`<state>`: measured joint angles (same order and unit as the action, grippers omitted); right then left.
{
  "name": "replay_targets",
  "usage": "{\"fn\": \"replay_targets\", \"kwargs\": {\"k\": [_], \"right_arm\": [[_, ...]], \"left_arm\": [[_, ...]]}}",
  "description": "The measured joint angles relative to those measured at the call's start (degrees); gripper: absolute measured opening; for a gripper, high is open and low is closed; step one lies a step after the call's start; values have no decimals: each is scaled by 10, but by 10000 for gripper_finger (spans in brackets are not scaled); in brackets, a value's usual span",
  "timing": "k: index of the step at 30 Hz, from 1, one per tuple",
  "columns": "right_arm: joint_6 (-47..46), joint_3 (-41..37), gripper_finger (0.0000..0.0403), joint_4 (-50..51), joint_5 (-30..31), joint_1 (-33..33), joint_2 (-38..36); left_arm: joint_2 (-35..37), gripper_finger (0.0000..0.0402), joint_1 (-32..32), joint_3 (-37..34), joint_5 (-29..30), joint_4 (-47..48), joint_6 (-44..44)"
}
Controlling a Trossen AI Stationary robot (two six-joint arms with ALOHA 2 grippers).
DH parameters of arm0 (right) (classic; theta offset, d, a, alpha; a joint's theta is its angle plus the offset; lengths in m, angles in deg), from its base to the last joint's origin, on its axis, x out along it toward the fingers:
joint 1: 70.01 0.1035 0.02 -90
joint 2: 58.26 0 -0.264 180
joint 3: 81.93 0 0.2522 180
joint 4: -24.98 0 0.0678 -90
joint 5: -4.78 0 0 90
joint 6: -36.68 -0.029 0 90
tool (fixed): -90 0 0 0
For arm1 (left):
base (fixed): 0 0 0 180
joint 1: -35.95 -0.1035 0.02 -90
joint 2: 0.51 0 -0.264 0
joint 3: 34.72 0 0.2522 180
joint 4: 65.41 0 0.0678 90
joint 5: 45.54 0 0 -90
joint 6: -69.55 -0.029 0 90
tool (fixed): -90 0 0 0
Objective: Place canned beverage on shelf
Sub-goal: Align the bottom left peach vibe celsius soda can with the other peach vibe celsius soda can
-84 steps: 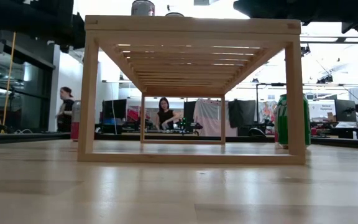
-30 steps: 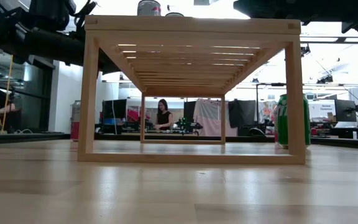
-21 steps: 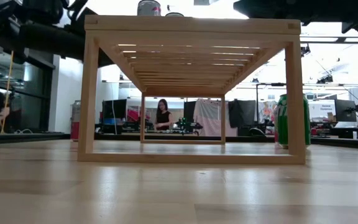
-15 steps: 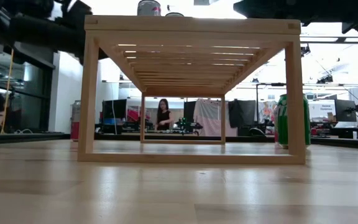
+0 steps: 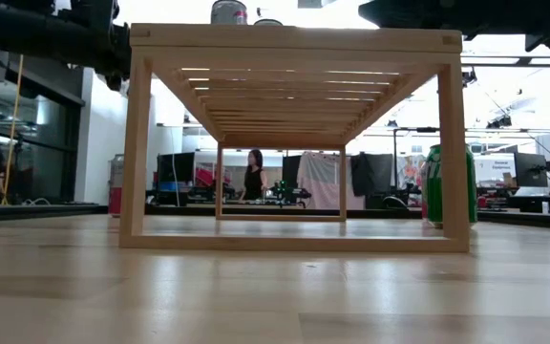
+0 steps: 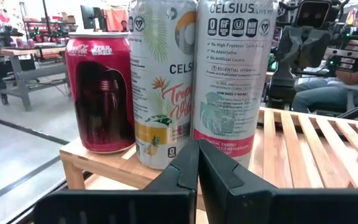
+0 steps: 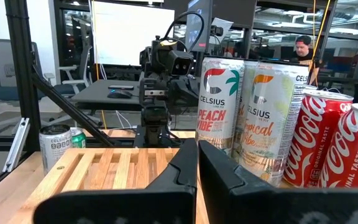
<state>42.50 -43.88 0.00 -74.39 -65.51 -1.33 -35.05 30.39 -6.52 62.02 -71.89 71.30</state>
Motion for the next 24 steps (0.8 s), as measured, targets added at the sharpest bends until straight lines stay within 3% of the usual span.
{"fn": "replay_targets", "kwargs": {"k": [24], "right_arm": [[2, 0, 0, 1, 0, 0, 0]], "left_arm": [[0, 0, 0, 0, 0, -1, -5]]}}
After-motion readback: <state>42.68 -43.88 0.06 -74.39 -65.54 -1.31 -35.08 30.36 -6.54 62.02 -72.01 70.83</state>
